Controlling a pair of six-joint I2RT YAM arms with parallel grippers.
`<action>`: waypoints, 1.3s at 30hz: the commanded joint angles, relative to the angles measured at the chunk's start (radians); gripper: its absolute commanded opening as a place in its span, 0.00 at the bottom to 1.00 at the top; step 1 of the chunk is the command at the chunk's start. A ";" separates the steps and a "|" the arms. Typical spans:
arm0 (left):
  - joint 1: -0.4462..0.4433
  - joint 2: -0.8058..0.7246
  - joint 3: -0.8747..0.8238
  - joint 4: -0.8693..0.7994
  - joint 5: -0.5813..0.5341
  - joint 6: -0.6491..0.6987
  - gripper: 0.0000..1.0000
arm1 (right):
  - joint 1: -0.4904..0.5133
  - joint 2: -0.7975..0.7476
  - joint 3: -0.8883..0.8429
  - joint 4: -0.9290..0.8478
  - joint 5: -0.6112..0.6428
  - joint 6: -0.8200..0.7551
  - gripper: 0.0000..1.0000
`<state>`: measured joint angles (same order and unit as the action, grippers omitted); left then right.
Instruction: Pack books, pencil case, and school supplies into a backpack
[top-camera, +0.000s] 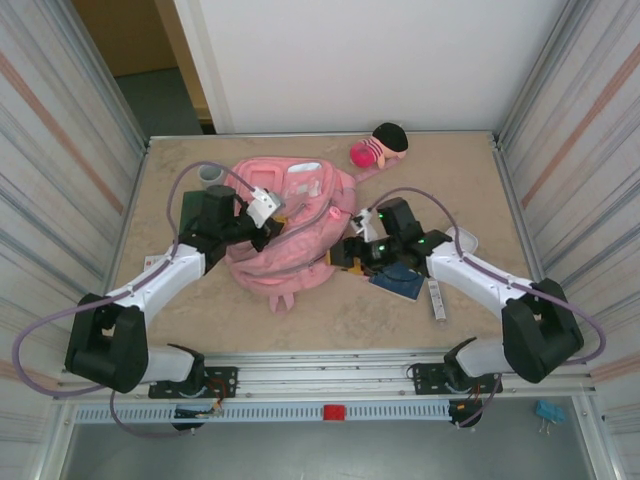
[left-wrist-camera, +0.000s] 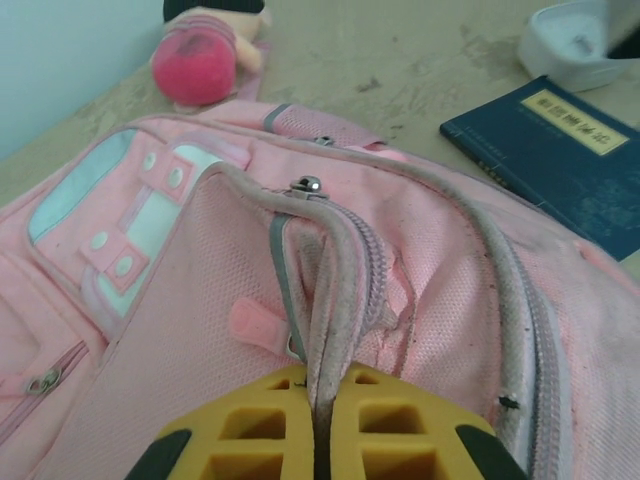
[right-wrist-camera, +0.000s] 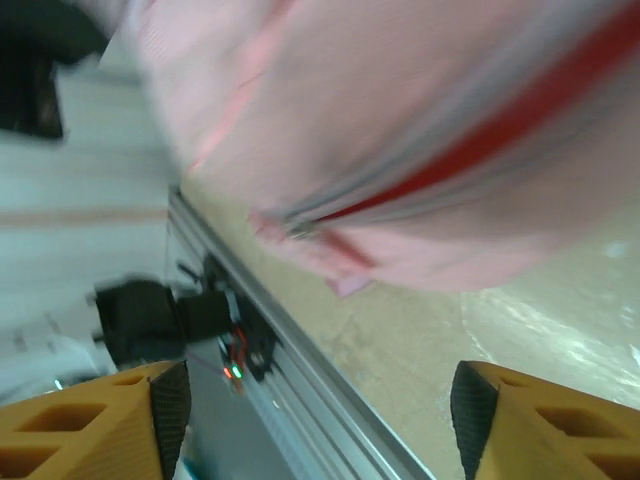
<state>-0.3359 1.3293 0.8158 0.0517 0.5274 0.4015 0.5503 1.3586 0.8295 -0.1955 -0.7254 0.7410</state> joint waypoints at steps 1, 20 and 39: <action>0.035 -0.052 0.020 0.105 0.207 0.049 0.00 | -0.012 -0.017 -0.036 0.140 -0.007 0.209 0.72; 0.010 -0.115 0.029 -0.067 0.132 0.010 0.13 | 0.069 0.193 0.015 0.644 0.155 0.567 0.15; -0.692 -0.449 0.063 -0.746 -0.928 -1.043 0.45 | 0.216 0.177 0.088 0.638 0.427 0.613 0.02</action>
<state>-0.9623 0.8185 0.8680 -0.5556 -0.1883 -0.4038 0.7540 1.5467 0.8658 0.3805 -0.3576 1.3361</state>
